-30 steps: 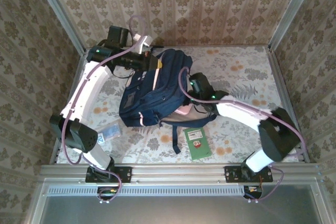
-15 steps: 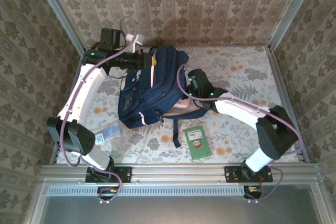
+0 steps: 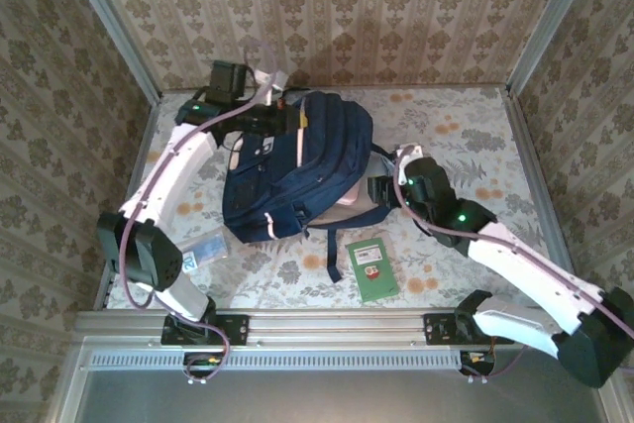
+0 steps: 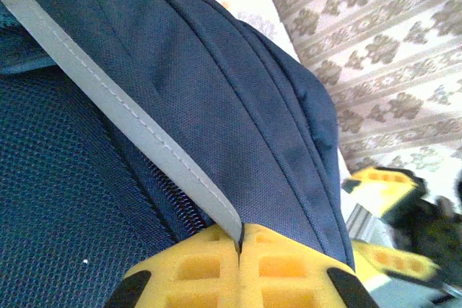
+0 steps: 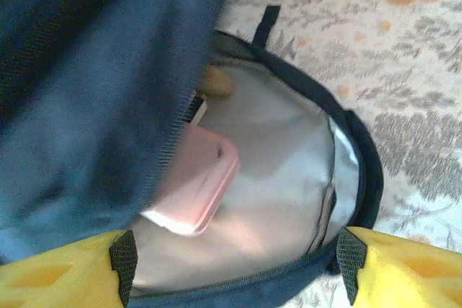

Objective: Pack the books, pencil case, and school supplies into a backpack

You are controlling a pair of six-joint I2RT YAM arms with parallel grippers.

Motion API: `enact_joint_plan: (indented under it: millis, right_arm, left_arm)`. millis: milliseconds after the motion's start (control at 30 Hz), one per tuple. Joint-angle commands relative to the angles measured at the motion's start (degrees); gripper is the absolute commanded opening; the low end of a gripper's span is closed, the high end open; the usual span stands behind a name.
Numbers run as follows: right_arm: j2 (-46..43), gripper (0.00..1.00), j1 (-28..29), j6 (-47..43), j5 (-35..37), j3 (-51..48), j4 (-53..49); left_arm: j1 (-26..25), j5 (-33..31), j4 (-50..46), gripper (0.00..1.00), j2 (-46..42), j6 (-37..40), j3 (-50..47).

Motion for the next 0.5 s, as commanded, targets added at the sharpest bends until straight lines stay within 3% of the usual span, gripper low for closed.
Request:
enact_joint_plan:
  millis: [0,167,333,400,467]
  right_arm:
    - [-1.37,0.76,4.02,5.68,-4.41,-1.79,-11.34]
    - [2.20,0.84,15.36,9.44,3.46,-2.17,-21.49]
    - [8.21,0.95,23.70,14.75,5.43,-4.22,-23.71]
    - [10.76,0.97,25.43,16.95,6.93,-4.87,-24.13]
    - [11.32,0.99,25.22,19.14,7.30,-6.56,-23.11]
  left_arm:
    - [-0.41,-6.50,4.88,0.00,4.77,2.49,0.08]
    - [-0.28,-18.63,3.48,0.00,9.69,6.04,3.02]
    - [1.04,-29.24,1.38,0.00,11.77,10.28,9.66]
    - [0.96,-30.35,-0.53,0.00,12.70,11.02,12.67]
    - [0.35,-28.06,-1.34,0.16,12.90,10.15,13.19]
